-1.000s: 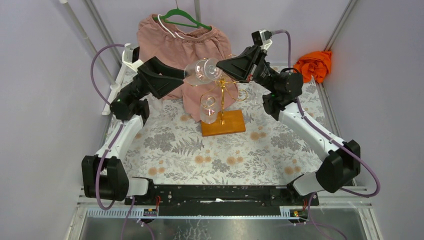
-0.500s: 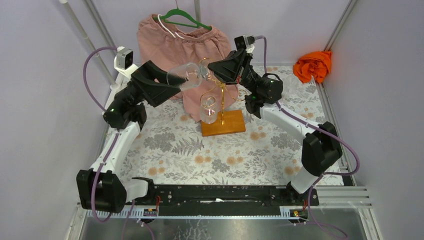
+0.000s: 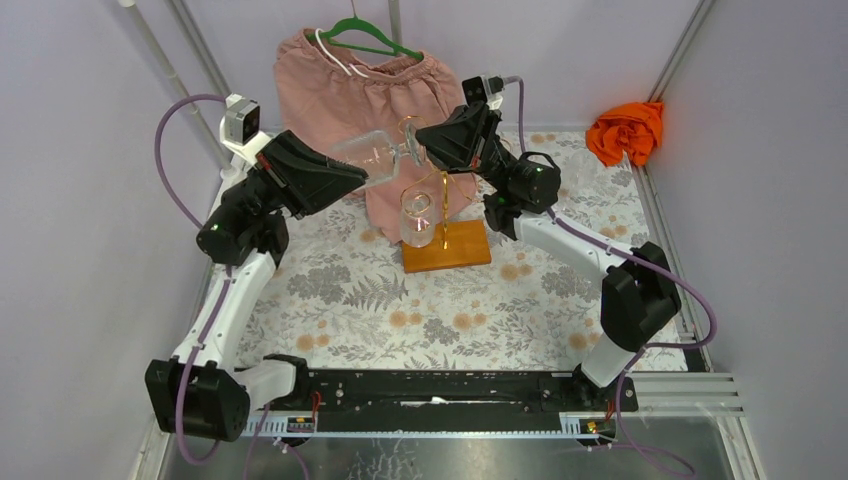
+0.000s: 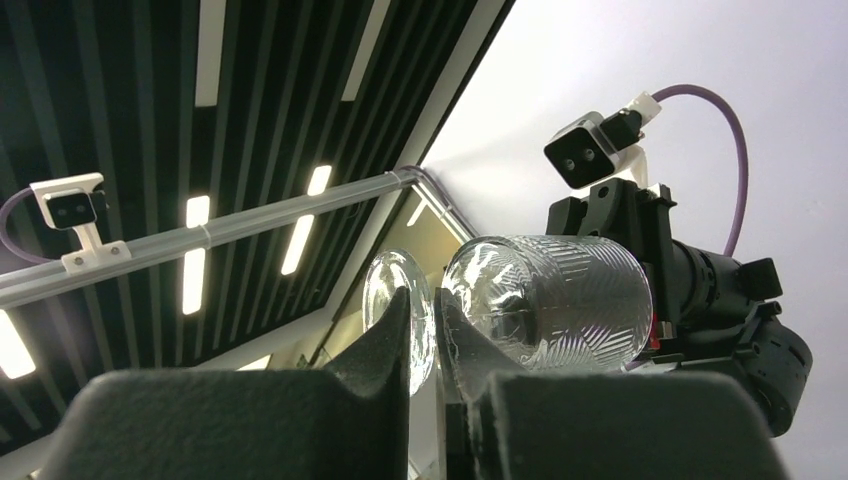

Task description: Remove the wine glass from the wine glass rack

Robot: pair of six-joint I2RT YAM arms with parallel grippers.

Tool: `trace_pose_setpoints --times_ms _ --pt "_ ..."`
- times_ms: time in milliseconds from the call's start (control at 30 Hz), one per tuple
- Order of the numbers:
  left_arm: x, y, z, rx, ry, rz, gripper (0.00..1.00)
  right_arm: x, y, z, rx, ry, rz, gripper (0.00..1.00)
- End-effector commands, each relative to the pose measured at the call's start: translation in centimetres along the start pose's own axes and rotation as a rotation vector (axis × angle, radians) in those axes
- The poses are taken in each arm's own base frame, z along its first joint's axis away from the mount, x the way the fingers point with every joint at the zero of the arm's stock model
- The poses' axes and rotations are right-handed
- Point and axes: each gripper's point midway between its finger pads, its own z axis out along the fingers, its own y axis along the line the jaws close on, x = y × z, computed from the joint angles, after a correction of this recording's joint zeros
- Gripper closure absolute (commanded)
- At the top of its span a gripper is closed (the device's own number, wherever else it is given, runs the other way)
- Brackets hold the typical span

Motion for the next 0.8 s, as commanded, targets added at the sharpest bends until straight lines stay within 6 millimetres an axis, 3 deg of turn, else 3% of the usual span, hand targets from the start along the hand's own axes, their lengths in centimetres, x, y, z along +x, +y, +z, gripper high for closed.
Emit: trace_pose_setpoints --times_ms 0,33,200,233,300,400,500,633,767 --pt "-1.3 -0.5 0.8 -0.034 -0.017 0.068 0.93 2.1 2.1 -0.1 -0.102 0.072 -0.059 1.00" --pt "-1.4 -0.4 0.9 -0.056 -0.022 0.074 0.99 2.2 1.9 -0.1 -0.098 0.075 -0.054 1.00" --pt "-2.2 -0.3 0.9 -0.147 -0.066 0.128 1.00 2.5 1.9 -0.1 -0.099 0.084 -0.056 1.00" --pt "-2.5 -0.1 0.8 -0.181 -0.074 0.145 1.00 2.5 1.9 -0.1 -0.100 0.086 -0.060 0.95" --pt "-2.9 -0.7 0.8 -0.209 -0.096 0.181 1.00 2.6 2.1 -0.1 -0.101 0.085 -0.069 0.72" --pt "-3.4 -1.6 0.9 -0.235 -0.119 0.222 1.00 2.8 2.5 -0.1 -0.104 0.097 -0.089 0.61" --pt "-3.8 -2.5 1.0 -0.240 -0.131 0.248 1.00 2.9 2.7 0.0 -0.096 0.091 -0.101 0.38" --pt "-4.2 -2.9 1.1 -0.272 -0.136 0.266 1.00 3.0 2.7 -0.1 -0.084 0.091 -0.109 0.33" --pt "-5.3 -2.0 0.6 -0.401 -0.152 0.309 1.00 3.3 2.5 -0.4 -0.051 0.091 -0.120 0.33"
